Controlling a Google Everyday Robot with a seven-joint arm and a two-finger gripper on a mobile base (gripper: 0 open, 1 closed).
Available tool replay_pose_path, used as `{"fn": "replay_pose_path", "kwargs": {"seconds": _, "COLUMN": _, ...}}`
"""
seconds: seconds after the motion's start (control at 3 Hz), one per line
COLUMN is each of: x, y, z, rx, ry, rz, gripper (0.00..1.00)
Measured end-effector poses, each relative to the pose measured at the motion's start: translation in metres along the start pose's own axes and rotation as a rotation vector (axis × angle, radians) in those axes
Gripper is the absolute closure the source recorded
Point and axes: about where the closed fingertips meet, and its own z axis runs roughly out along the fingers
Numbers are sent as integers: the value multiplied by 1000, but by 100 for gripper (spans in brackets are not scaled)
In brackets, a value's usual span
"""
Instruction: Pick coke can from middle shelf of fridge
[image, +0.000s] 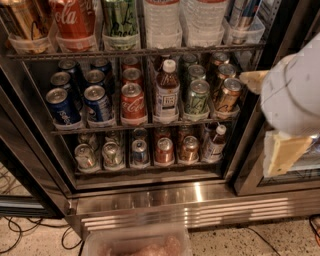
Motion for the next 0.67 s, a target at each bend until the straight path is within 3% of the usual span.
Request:
{"fn": "replay_pose_path", "kwargs": {"seconds": 0.33, "x": -30, "y": 14, "z": 38, "rx": 46, "ry": -30, "rz": -217, "gripper": 18}}
{"fn": "replay_pose_path", "kwargs": {"seconds": 0.67, "x": -35, "y": 4, "z": 44, "rx": 108, "ry": -33, "rz": -305, "gripper": 42}}
